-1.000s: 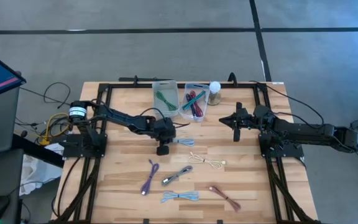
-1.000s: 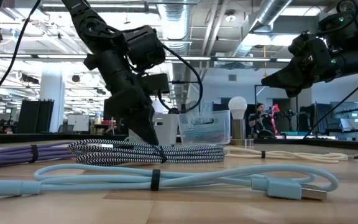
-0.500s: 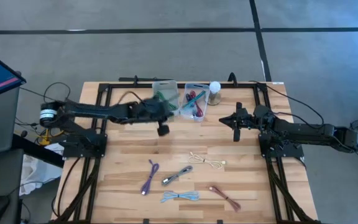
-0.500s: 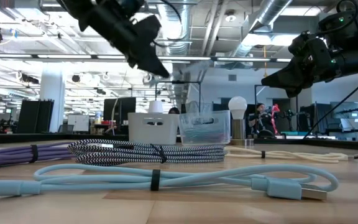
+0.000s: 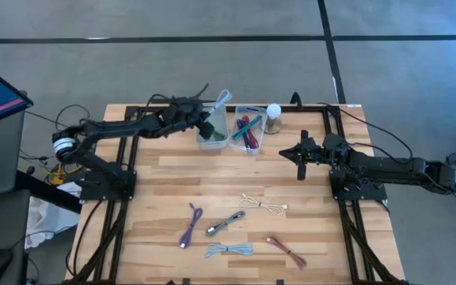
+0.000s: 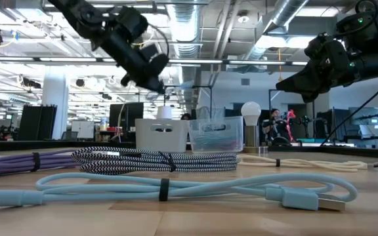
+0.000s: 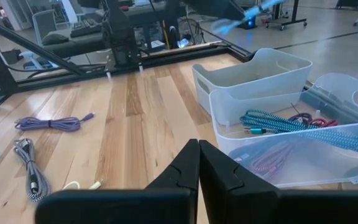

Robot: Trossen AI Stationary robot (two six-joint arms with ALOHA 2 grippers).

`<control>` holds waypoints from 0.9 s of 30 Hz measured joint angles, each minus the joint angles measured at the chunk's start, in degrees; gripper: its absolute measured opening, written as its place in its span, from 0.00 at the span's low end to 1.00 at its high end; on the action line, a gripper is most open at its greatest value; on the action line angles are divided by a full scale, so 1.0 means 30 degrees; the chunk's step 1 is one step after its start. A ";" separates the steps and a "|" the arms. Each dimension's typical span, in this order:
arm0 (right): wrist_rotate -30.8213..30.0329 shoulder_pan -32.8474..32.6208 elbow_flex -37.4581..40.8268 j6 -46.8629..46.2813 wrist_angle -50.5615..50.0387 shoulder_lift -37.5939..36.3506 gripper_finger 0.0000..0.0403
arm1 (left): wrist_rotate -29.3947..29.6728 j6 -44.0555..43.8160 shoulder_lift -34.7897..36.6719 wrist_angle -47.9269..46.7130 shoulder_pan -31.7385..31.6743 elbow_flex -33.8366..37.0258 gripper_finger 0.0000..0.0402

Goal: Pick & Place USB Port
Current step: Put the light blue charger cable into the white bin

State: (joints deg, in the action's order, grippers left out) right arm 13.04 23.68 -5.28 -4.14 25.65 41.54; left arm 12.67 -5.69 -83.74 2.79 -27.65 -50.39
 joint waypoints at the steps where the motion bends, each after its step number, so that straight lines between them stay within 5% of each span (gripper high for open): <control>1: -0.0006 -0.0007 0.0000 0.0000 -0.0010 0.0001 0.00 | 0.0007 -0.0382 -0.0308 0.0013 -0.0234 0.0000 0.02; 13: -0.0007 0.0000 0.0003 0.0000 -0.0045 0.0002 0.00 | -0.0140 -0.1772 -0.4329 0.0093 -0.0519 0.0007 0.02; 27: -0.0007 0.0000 0.0000 0.0000 -0.0075 0.0000 0.00 | 0.0291 -0.1751 -0.4751 0.0666 -0.0519 0.0007 0.14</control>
State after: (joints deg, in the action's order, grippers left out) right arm 13.02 23.68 -5.28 -4.14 25.43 41.54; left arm 13.54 -10.94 -98.00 4.78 -29.21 -50.37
